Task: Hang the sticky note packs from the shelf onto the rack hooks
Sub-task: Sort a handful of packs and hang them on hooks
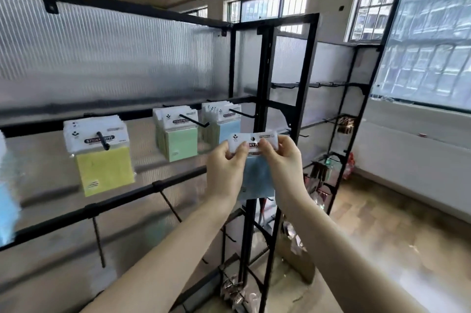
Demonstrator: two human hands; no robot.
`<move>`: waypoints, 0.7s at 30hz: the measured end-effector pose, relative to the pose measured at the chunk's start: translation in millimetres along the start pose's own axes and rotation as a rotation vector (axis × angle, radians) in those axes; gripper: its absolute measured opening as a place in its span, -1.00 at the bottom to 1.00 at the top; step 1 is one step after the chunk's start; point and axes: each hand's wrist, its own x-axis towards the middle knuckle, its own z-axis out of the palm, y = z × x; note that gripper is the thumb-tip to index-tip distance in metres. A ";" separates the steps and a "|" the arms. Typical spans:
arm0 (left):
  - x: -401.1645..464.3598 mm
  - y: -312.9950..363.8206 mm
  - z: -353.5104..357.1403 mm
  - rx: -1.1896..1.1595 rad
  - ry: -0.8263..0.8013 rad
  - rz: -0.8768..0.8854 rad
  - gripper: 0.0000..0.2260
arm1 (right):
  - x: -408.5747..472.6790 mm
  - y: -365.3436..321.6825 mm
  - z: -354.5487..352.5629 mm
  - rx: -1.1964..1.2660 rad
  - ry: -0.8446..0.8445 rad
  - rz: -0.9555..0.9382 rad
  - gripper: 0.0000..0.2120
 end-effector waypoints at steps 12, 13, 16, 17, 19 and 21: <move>84.3 -23.6 44.5 0.113 0.057 0.041 -0.72 | 92.6 33.5 5.0 -0.031 0.033 -0.035 -0.91; 90.1 -25.1 46.1 0.124 0.062 0.064 -0.74 | 99.5 36.0 5.4 -0.034 0.037 -0.038 -0.91; 105.6 -34.0 49.7 0.113 0.085 0.147 -0.71 | 117.4 42.4 7.4 -0.011 0.010 -0.039 -0.90; 109.5 -37.7 50.4 0.109 0.083 0.155 -0.74 | 122.3 44.7 8.5 -0.010 -0.005 -0.046 -0.90; 115.7 -46.3 50.5 0.096 0.064 0.163 -0.76 | 129.3 48.4 10.0 -0.026 -0.031 -0.057 -0.89; 118.5 -52.7 49.2 0.103 0.040 0.170 -0.69 | 134.0 52.3 9.7 -0.011 -0.065 -0.050 -0.87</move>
